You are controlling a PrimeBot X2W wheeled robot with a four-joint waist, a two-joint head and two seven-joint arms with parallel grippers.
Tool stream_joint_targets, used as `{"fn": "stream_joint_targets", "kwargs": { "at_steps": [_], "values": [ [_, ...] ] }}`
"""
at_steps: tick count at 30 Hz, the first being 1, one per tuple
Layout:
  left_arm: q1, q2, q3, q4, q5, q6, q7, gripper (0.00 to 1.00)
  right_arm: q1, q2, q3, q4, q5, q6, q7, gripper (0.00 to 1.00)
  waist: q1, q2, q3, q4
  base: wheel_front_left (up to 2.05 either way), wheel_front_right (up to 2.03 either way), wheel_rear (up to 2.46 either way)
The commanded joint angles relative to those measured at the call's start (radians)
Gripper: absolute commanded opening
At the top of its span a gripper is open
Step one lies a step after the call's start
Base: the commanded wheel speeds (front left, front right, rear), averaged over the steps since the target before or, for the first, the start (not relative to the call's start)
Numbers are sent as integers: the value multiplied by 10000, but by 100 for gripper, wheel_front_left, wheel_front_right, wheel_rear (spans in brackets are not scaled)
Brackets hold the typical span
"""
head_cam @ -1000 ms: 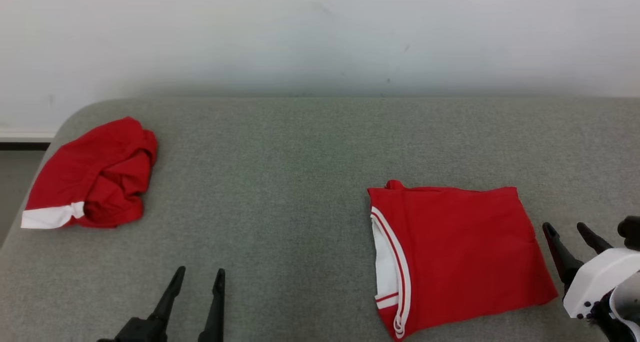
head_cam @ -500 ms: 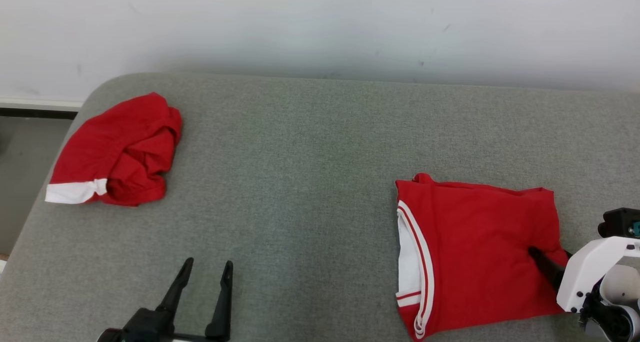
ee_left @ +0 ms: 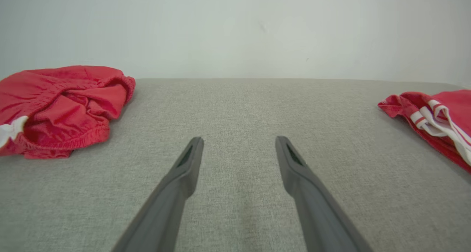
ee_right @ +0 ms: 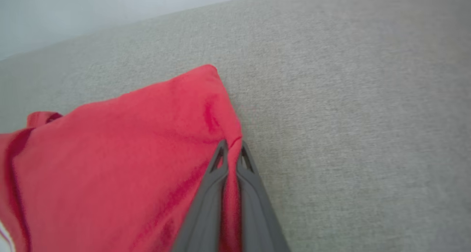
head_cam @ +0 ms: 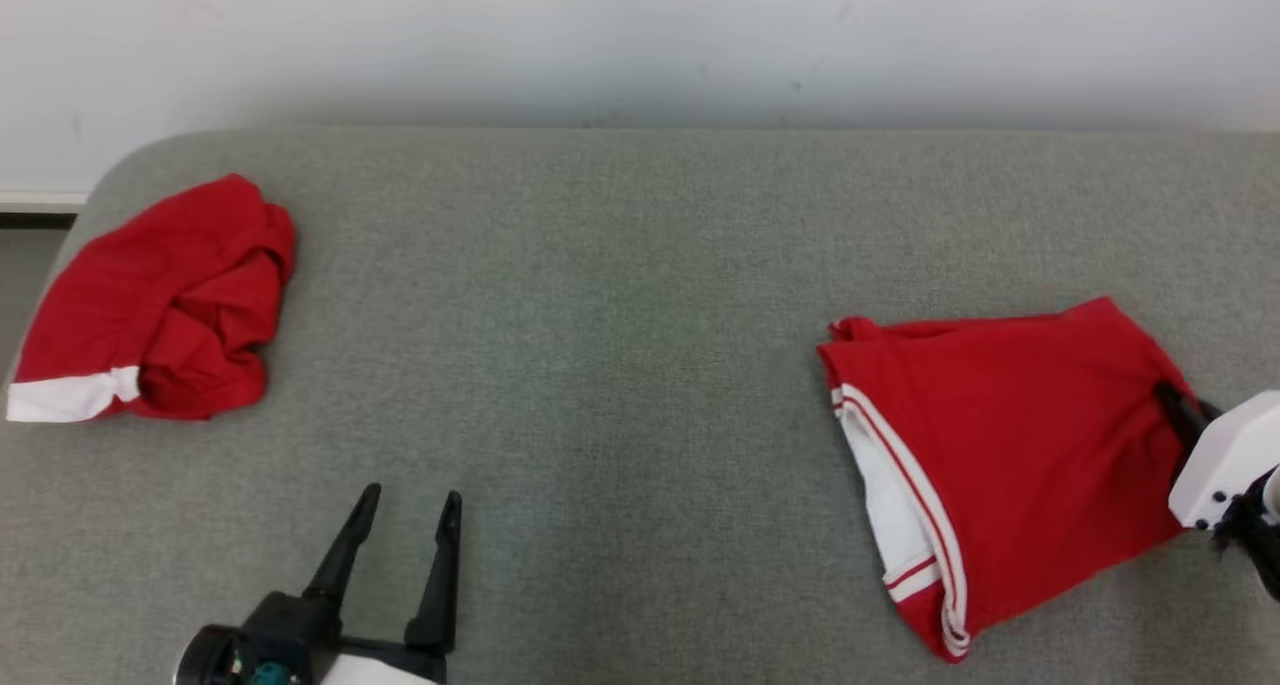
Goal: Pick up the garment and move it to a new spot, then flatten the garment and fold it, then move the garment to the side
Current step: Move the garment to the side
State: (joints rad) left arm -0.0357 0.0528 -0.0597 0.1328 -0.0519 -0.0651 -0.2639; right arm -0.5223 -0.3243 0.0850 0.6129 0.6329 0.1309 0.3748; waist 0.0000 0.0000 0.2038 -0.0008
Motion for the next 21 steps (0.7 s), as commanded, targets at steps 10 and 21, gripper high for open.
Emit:
{"fn": "stream_joint_targets", "kwargs": {
  "at_steps": [10, 21],
  "values": [
    [-1080, 425, -49, -394, 339, -221, -2, 100, -1798, -978, -1568, 1195, -1318, -3, -1434, 0, 0, 0, 1791, -794, 0, 0, 0],
    [-1583, 770, -353, -685, 528, -328, -2, 100, -3646, -1897, -4153, 3178, -3526, -5, -3277, 0, 0, 0, 3049, -295, 0, 0, 0]
  ]
}}
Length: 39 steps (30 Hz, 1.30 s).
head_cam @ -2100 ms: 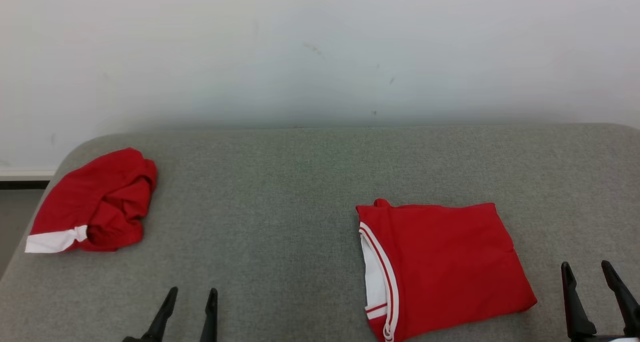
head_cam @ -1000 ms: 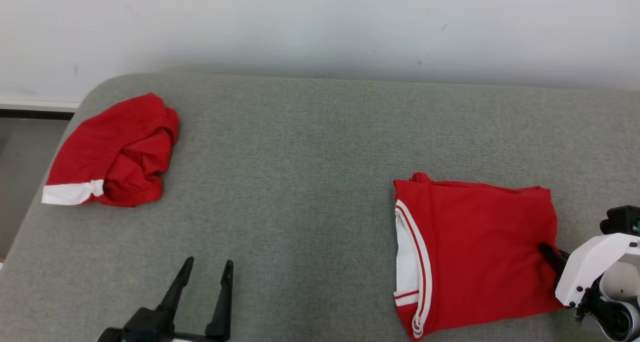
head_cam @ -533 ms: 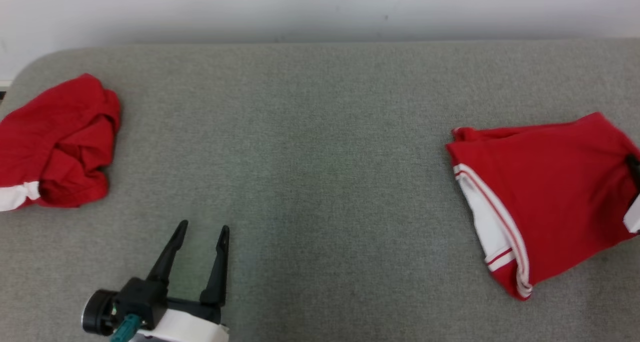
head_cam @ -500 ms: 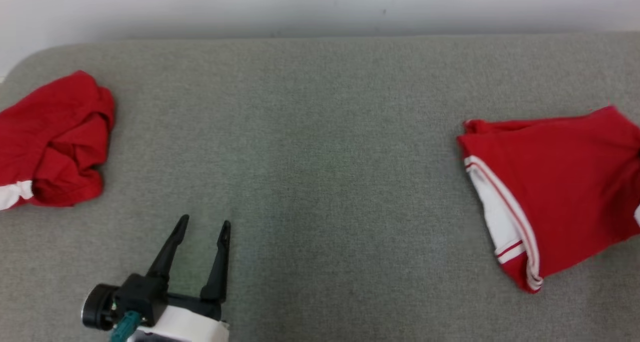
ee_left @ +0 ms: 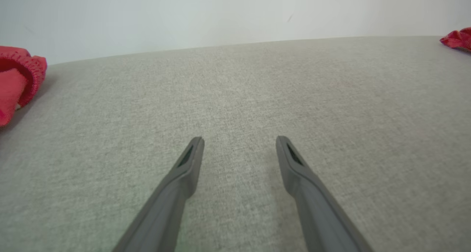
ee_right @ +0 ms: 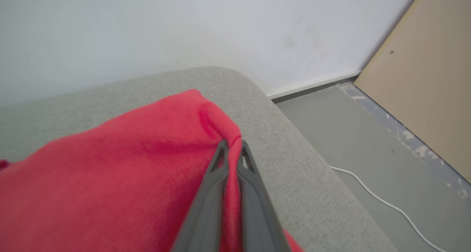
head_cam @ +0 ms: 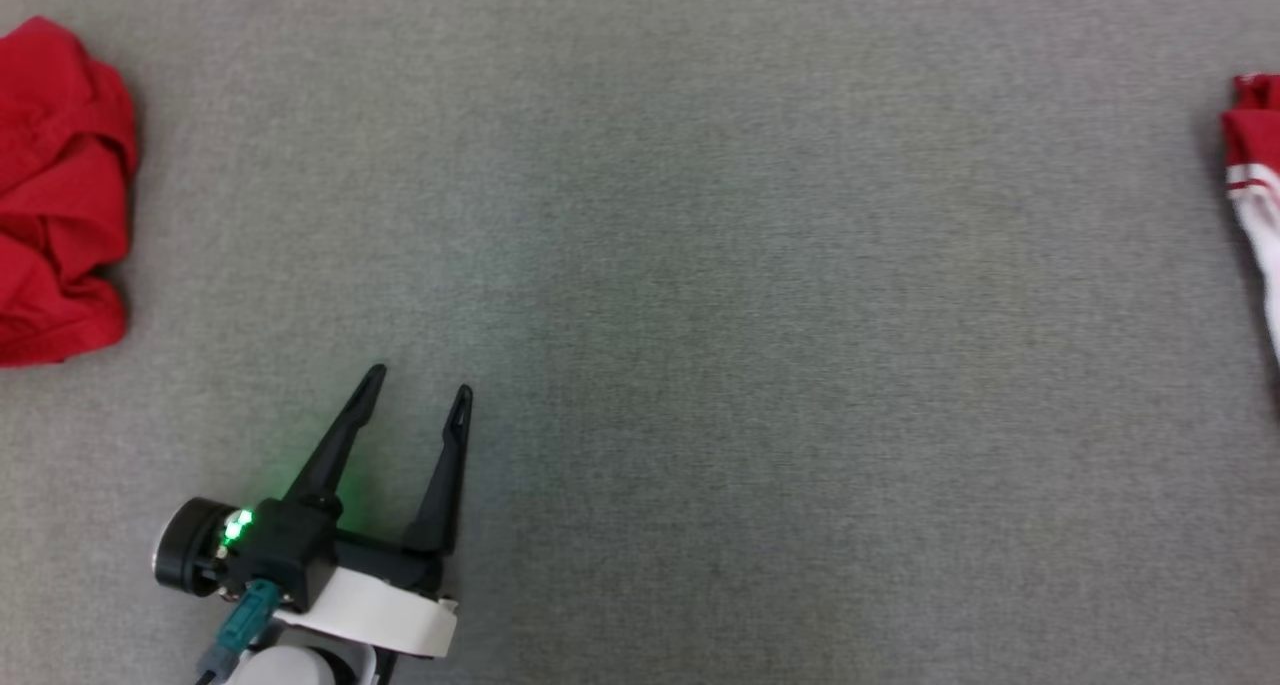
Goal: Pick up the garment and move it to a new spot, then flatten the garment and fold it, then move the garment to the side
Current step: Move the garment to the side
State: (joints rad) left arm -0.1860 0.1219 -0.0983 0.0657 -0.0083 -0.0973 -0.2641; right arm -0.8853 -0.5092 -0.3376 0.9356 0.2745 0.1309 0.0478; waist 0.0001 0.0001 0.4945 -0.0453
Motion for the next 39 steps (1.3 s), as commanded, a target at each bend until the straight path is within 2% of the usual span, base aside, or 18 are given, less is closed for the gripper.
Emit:
{"fn": "stream_joint_targets", "kwargs": {
  "at_steps": [1, 8, 9, 10, 11, 15, 21, 28, 34, 39],
  "values": [
    [-75, 87, 24, -35, 91, 12, 0, 100, -137, -130, -158, 149, -141, -5, -95, 0, -1, -1, 195, 212, 0, 0, 0],
    [140, 216, 99, -93, 10, 96, 0, 100, -631, -812, -1827, 1343, -1730, -11, -757, 0, -1, -1, 213, 405, 0, 0, 0],
    [147, 229, 112, -75, -11, 101, 0, 100, -659, -864, -2055, 1466, -2076, -11, -870, 3, -1, -1, 183, 401, 0, 0, 0],
    [149, 241, 121, -56, -16, 124, 0, 100, -708, -848, -2298, 1552, -2354, -11, -976, 42, -1, -1, 145, 382, 0, 0, 0],
    [149, 228, 106, -60, -7, 133, 0, 100, -768, -831, -2579, 1586, -2679, -11, -1109, 100, -1, -1, 101, 354, 0, 0, 0],
    [105, 139, 48, 5, -67, 154, 0, 100, -679, -575, -3290, 1256, -4155, -10, -1724, 100, -1, -1, -208, 278, 0, 0, 0],
    [330, -57, 95, 236, -282, 268, 0, 100, -349, 405, -3463, 570, -4684, -11, -2754, 100, -1, -1, -1124, 165, 0, 0, 0],
    [876, -321, 347, 462, -553, 492, 0, 100, 1327, 1751, -2225, -1338, -4073, -11, -3133, 100, -1, -1, -2424, -53, 0, 0, 0],
    [1328, -478, 604, 563, -710, 609, 0, 100, 3843, 2758, -686, -4236, -3104, -11, -3128, 100, -1, -1, -3387, -202, 0, 0, 0],
    [1667, -555, 703, 705, -725, 618, 0, 100, 5926, 3520, 78, -6092, -2657, -11, -3127, 100, -1, -1, -4049, -228, 0, 0, 0]
  ]
}}
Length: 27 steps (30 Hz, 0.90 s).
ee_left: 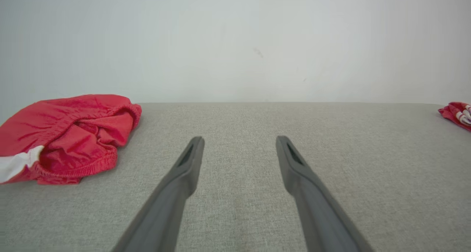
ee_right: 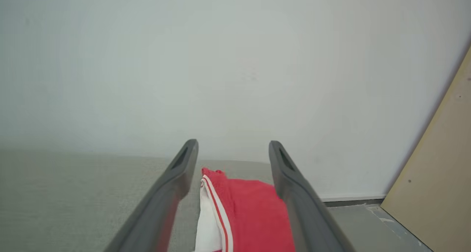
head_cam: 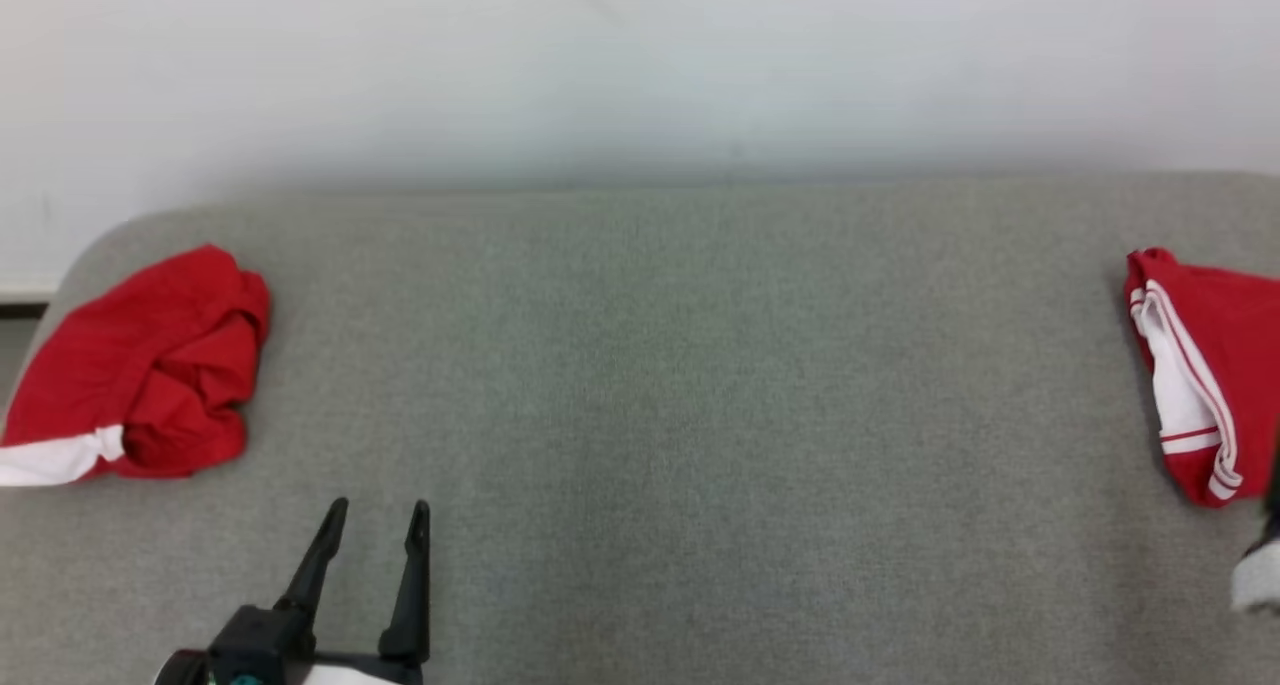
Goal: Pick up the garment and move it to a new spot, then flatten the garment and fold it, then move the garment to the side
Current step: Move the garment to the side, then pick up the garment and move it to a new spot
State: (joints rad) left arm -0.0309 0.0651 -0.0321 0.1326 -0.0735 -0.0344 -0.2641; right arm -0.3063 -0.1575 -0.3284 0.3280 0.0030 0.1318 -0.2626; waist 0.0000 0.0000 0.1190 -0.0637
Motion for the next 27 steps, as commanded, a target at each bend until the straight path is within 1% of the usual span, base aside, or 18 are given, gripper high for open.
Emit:
{"fn": "stream_joint_targets", "kwargs": {
  "at_steps": [1, 4, 7, 9, 12, 18, 27],
  "values": [
    [200, 3, 56, 59, -68, -20, 0, 100, 493, 138, 112, -253, 164, -21, -25, 100, 0, 0, -415, -41, 0, 0, 0],
    [415, -29, 105, 122, -35, -46, -1, 100, 1492, 523, 559, -725, 271, -21, -19, 100, 0, 0, -730, -7, 0, 0, 0],
    [698, -54, 135, 183, 3, 1, 0, 100, 2284, 758, 1022, -941, 267, -21, -12, 100, 0, 0, -1034, 10, 0, 0, 0],
    [844, -67, 170, 202, -10, 47, 0, 100, 2660, 903, 1389, -947, 315, -21, -12, 100, 0, 0, -1139, 14, 0, 0, 0],
    [1018, -87, 137, 239, -11, 46, 0, 100, 3097, 1016, 1644, -736, 414, -21, -13, 100, 0, 0, -1268, 88, 0, 0, 0],
    [1012, -108, 52, 394, -12, 32, 0, 100, 3457, 1042, 2075, -384, 556, -21, -13, 100, 0, 0, -1374, 292, 0, 0, 0],
    [937, -117, 107, 373, 17, -64, 0, 100, 3385, 1051, 2081, -402, 749, -21, -13, 100, 0, 0, -1374, 606, 0, 0, 0]
  ]
}}
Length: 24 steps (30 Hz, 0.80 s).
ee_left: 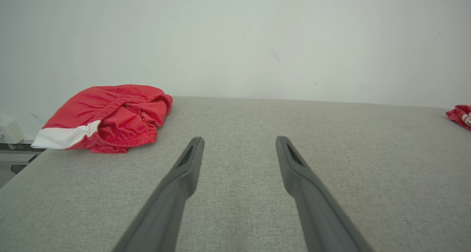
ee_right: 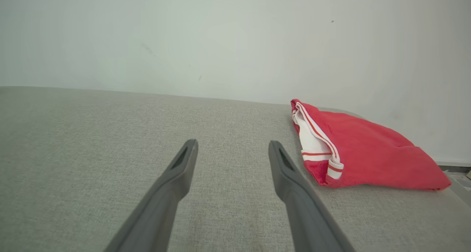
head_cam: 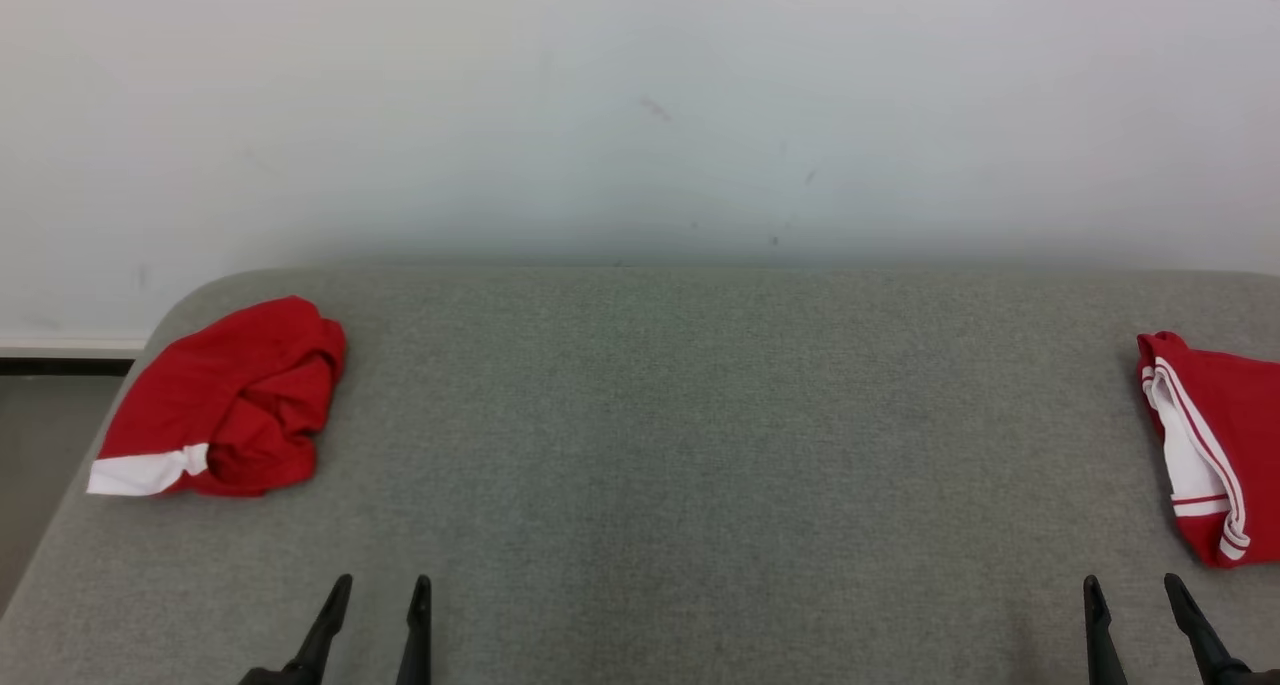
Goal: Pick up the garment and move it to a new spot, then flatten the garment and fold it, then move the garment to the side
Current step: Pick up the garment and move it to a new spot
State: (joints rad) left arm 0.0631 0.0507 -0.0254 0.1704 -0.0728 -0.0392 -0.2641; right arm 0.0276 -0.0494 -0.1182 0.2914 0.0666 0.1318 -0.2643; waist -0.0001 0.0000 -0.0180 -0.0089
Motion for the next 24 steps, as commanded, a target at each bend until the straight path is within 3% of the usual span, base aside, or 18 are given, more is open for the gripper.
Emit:
{"fn": "stream_joint_targets", "kwargs": {
  "at_steps": [1, 9, 18, 24],
  "values": [
    [2, 27, 48, 7, 18, -19, 0, 100, 94, -27, -5, -55, 102, -21, 4, 100, 1, 0, -2, 127, 0, 0, 0],
    [-34, 23, 28, 58, -15, 0, 0, 100, 327, -24, 245, -112, 207, -21, 4, 100, 1, 0, -98, 1156, 0, 0, 0],
    [391, 16, 42, 2, -115, 69, -1, 100, 99, -25, 1017, 25, 257, -21, 4, 100, 1, 0, -252, 2804, 0, 0, 0],
    [361, 16, 262, -159, -219, 52, 0, 100, -60, -31, 1236, 34, 260, -21, 4, 100, 1, 0, -33, 3188, 0, 0, 0]
  ]
}}
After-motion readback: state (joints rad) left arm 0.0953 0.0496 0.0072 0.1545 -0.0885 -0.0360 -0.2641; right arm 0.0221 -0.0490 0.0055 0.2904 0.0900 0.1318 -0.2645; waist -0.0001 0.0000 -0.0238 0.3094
